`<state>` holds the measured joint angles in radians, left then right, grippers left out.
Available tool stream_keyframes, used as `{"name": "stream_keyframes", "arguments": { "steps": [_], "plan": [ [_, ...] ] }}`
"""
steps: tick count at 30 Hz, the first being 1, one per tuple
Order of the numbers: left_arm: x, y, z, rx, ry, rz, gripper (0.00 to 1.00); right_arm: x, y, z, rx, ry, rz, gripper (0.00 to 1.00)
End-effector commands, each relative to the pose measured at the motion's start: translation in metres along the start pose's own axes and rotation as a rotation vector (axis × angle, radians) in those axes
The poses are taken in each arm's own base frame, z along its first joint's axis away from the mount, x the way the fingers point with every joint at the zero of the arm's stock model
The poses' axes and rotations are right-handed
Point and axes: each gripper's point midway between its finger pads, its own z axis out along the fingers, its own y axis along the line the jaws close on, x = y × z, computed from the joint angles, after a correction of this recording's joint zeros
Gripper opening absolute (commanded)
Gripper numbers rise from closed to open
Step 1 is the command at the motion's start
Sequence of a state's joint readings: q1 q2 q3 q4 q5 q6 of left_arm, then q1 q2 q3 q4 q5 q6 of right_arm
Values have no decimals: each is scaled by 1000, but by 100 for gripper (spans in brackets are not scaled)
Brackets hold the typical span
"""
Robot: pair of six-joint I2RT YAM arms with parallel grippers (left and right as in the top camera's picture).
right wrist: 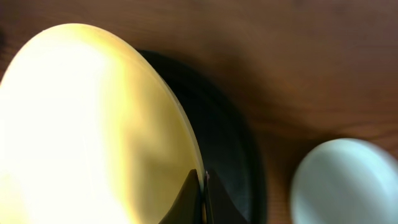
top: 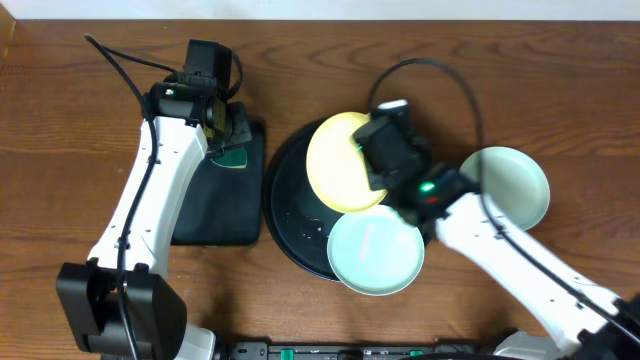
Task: Clean dirty plates on tray and stack at the side
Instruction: 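Lift the yellow plate with the right gripper and stack it on the mint plate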
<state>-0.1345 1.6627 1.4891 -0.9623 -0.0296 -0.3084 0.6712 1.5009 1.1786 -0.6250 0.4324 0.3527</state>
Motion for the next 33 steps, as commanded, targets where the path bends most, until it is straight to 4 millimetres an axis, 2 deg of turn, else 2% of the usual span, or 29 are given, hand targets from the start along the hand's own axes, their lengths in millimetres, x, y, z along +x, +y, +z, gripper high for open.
{"name": "stream_keyframes", "arguments": {
  "steps": [1,3,4,5,6,10,14,18,20,24,26,28,33],
  "plan": [
    [-2,2,-1,-8,-6,17,7,-18,-5,-26,-283,28,192,1],
    [-2,2,-1,-8,-6,17,7,-19,-25,-30,-315,46,259,1],
    [-2,2,-1,-8,-6,17,7,-18,-41,-31,-312,63,307,1],
    [-2,2,-1,-8,-6,17,7,-12,-67,-31,-286,91,374,1],
    [-2,2,-1,-8,-6,17,7,-7,-81,-31,-262,108,406,1],
    [-2,2,-1,-8,-6,17,7,26,-144,-23,-108,212,540,1],
    [-2,2,-1,-8,-6,17,7,60,-198,-15,43,268,662,1],
    [-2,2,-1,-8,-6,17,7,93,-239,-7,160,289,762,1],
    [-2,2,-1,-8,-6,17,7,116,-258,-4,251,307,823,1],
    [-2,2,-1,-8,-5,17,7,158,-280,0,381,341,911,1],
    [-2,2,-1,-8,-6,17,7,170,-284,4,395,345,933,1],
    [-2,2,-1,-8,-6,17,7,178,-287,6,406,343,948,1],
    [-2,2,-1,-8,-5,17,7,183,-294,10,431,320,955,1]
  ]
}}
